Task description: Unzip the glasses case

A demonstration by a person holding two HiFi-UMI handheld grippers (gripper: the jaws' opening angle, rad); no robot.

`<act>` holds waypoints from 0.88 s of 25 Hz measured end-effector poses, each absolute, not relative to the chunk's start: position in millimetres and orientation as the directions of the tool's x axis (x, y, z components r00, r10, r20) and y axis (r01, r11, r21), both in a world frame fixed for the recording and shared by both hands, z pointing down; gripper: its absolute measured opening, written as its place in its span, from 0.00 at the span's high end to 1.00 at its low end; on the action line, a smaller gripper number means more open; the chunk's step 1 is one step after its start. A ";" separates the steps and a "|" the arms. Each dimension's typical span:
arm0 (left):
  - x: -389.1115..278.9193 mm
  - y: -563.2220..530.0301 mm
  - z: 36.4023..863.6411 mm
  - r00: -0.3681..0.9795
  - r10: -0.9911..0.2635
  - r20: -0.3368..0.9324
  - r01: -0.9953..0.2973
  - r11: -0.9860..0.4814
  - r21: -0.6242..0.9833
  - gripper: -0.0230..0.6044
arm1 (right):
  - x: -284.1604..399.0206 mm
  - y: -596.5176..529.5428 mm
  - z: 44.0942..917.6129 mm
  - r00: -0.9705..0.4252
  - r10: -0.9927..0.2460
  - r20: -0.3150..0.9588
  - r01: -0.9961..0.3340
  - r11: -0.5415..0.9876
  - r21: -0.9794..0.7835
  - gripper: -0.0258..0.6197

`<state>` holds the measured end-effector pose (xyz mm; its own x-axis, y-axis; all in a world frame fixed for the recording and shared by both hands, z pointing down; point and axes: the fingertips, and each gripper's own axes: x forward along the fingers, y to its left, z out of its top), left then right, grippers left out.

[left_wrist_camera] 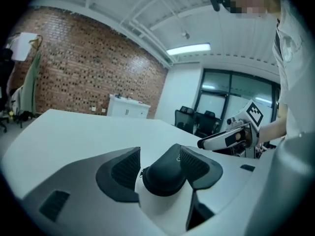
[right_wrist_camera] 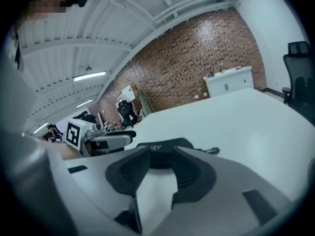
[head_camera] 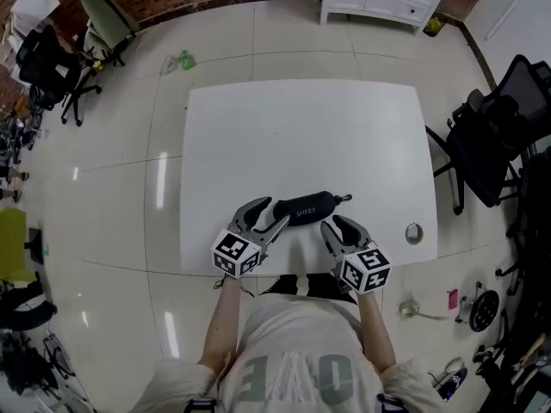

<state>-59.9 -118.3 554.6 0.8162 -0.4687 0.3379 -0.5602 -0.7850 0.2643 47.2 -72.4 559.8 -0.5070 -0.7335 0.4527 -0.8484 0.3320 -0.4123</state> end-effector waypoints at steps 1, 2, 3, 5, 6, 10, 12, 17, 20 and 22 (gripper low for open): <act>-55.2 -121.9 556.1 0.823 -0.443 0.357 -0.539 -0.806 0.243 0.60 | 42.6 -69.7 568.9 -0.523 -0.706 0.478 -0.842 0.339 -0.420 0.79; -49.9 -127.8 555.7 0.829 -0.422 0.367 -0.519 -0.825 0.224 0.60 | 38.6 -67.3 576.9 -0.536 -0.682 0.498 -0.836 0.348 -0.423 0.79; -43.7 -135.7 554.5 0.836 -0.405 0.370 -0.500 -0.839 0.212 0.60 | 36.2 -65.6 583.4 -0.544 -0.664 0.513 -0.833 0.357 -0.422 0.79; -30.8 -152.8 555.1 0.849 -0.374 0.372 -0.473 -0.852 0.223 0.60 | 34.9 -64.0 592.7 -0.553 -0.642 0.531 -0.830 0.369 -0.418 0.79; -25.8 -159.7 558.4 0.854 -0.354 0.381 -0.462 -0.853 0.243 0.60 | 34.7 -64.1 595.8 -0.555 -0.636 0.536 -0.829 0.371 -0.419 0.79; -15.3 -165.0 585.0 0.863 -0.227 0.452 -0.405 -0.846 0.348 0.60 | 37.5 -71.4 601.3 -0.554 -0.627 0.547 -0.830 0.368 -0.419 0.79; -9.6 -156.7 592.4 0.877 -0.157 0.455 -0.368 -0.828 0.423 0.60 | 43.5 -77.4 603.0 -0.549 -0.631 0.548 -0.834 0.367 -0.413 0.79; 7.5 -117.9 588.7 0.906 0.001 0.423 -0.263 -0.781 0.566 0.61 | 64.1 -100.5 610.8 -0.494 -0.647 0.581 -0.869 0.358 -0.342 0.79; 5.1 -106.7 590.3 0.909 0.024 0.417 -0.260 -0.747 0.611 0.60 | 70.3 -113.3 609.7 -0.487 -0.659 0.574 -0.873 0.352 -0.337 0.79; 3.0 -108.1 591.1 0.914 0.027 0.405 -0.263 -0.720 0.642 0.60 | 69.9 -117.4 610.1 -0.497 -0.654 0.570 -0.868 0.367 -0.336 0.79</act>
